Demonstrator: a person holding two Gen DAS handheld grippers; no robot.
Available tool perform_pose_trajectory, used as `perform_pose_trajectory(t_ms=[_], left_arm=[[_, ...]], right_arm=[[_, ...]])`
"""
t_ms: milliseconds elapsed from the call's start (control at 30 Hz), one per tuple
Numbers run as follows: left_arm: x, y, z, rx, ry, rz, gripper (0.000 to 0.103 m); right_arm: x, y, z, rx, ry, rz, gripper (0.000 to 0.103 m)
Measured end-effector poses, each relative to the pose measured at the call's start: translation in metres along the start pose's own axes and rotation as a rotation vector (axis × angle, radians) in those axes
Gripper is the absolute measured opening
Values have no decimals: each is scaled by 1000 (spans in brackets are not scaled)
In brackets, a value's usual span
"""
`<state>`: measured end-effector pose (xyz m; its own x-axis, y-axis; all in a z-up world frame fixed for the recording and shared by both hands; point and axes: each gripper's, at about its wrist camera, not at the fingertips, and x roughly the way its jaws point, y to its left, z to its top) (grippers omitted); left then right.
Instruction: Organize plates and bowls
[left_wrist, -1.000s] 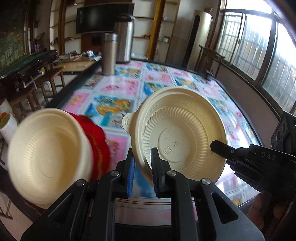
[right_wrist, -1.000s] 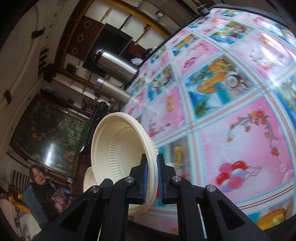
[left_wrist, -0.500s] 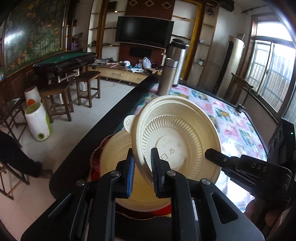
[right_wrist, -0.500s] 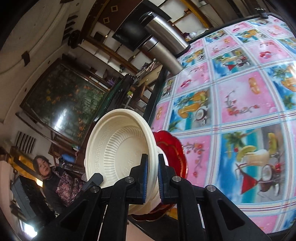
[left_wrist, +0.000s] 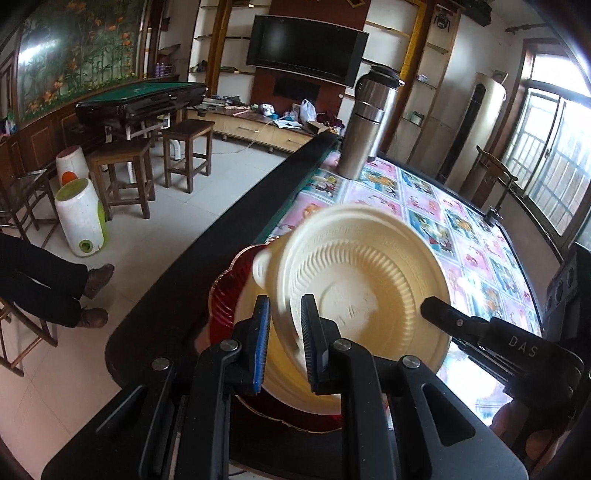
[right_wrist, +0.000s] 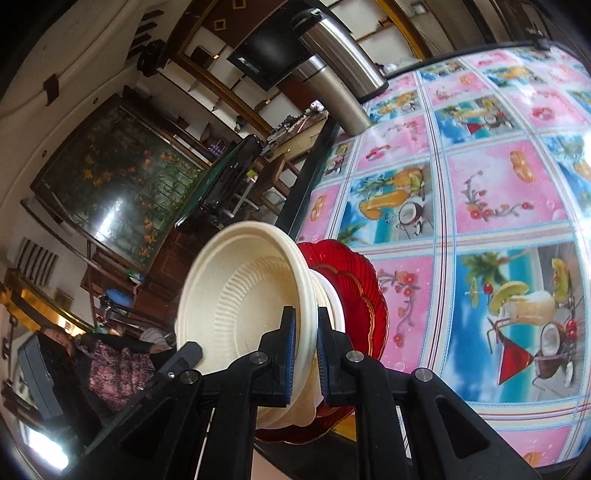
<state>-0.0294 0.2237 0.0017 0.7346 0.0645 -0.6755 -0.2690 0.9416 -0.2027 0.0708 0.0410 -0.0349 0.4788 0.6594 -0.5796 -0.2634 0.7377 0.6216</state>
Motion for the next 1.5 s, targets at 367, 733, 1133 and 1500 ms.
perform_pose_trajectory(t_ms=[367,733,1133,1500], left_arm=[[0,13,0,-43,-7,34,14],[-23,1,5,-13,-76,18,14],[-45,-30,-7,69,-172,94,71],[-59,-26,-29,72,-247,202,81]], right_arm=[[12,-1,-3,-27,2,-43,14],[-31,-54,19,54,-129,-80,23],[-31,-49,-1,-1,-51,-31,36],[-73,19,-40,-304,-227,8,71]])
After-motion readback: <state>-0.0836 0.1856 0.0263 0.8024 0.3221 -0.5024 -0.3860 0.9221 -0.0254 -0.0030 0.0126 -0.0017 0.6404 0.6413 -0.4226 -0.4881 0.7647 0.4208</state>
